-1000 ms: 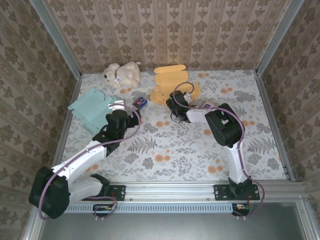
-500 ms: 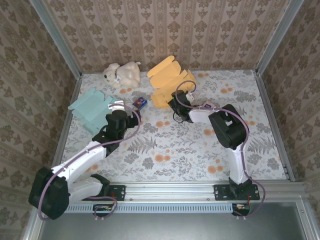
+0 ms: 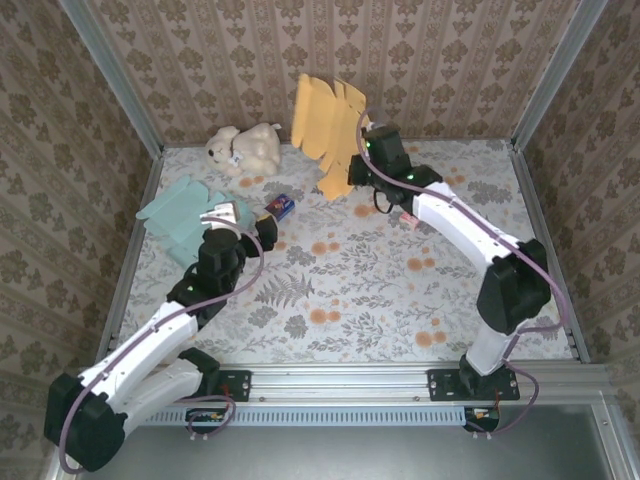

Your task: Fold the paper box

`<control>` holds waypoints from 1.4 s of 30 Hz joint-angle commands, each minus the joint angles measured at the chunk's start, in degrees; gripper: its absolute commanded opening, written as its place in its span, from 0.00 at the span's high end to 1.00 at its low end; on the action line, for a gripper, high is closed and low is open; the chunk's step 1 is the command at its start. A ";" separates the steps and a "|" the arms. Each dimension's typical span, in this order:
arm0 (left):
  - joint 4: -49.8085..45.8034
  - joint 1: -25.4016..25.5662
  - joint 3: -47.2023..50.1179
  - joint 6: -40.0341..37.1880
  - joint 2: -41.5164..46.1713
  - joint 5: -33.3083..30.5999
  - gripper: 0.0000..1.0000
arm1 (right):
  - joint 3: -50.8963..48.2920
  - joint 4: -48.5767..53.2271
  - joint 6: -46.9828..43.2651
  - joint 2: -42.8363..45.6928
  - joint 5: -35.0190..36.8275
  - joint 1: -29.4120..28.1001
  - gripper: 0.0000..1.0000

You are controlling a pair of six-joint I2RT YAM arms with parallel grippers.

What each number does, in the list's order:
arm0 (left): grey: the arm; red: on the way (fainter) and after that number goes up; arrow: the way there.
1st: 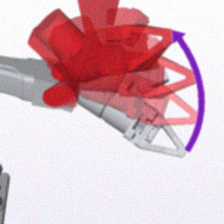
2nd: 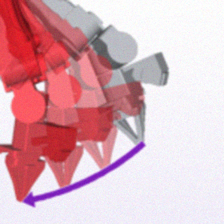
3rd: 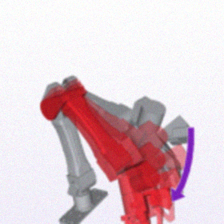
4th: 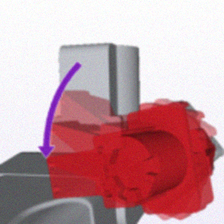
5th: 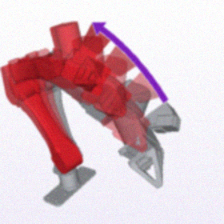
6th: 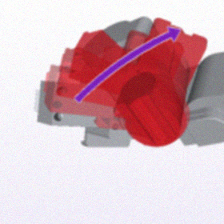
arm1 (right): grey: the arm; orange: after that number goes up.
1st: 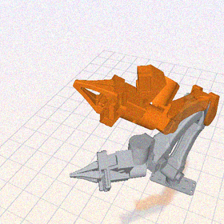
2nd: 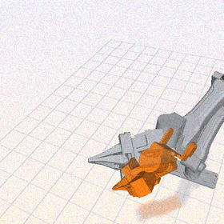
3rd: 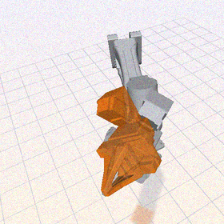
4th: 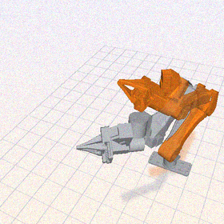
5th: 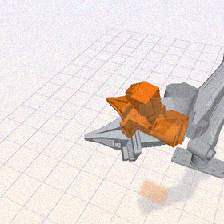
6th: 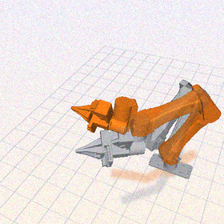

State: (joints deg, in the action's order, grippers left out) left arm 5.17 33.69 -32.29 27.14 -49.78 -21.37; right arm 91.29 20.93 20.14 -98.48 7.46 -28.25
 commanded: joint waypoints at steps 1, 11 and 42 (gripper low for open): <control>-3.29 0.23 0.60 4.13 3.64 0.37 0.00 | 5.24 17.49 -27.29 5.82 6.03 -5.32 1.00; -21.15 0.41 -1.32 12.04 23.24 8.42 0.00 | 4.65 38.38 -56.72 22.18 -1.00 -12.53 1.00; -6.21 0.42 3.24 2.60 5.71 11.43 0.00 | 9.43 34.25 -95.40 -9.05 11.07 -9.75 1.00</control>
State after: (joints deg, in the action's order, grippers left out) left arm -6.46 34.09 -30.04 33.52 -42.30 -8.84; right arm 97.95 59.02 -71.64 -103.98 19.49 -38.70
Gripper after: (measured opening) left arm 0.994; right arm 0.055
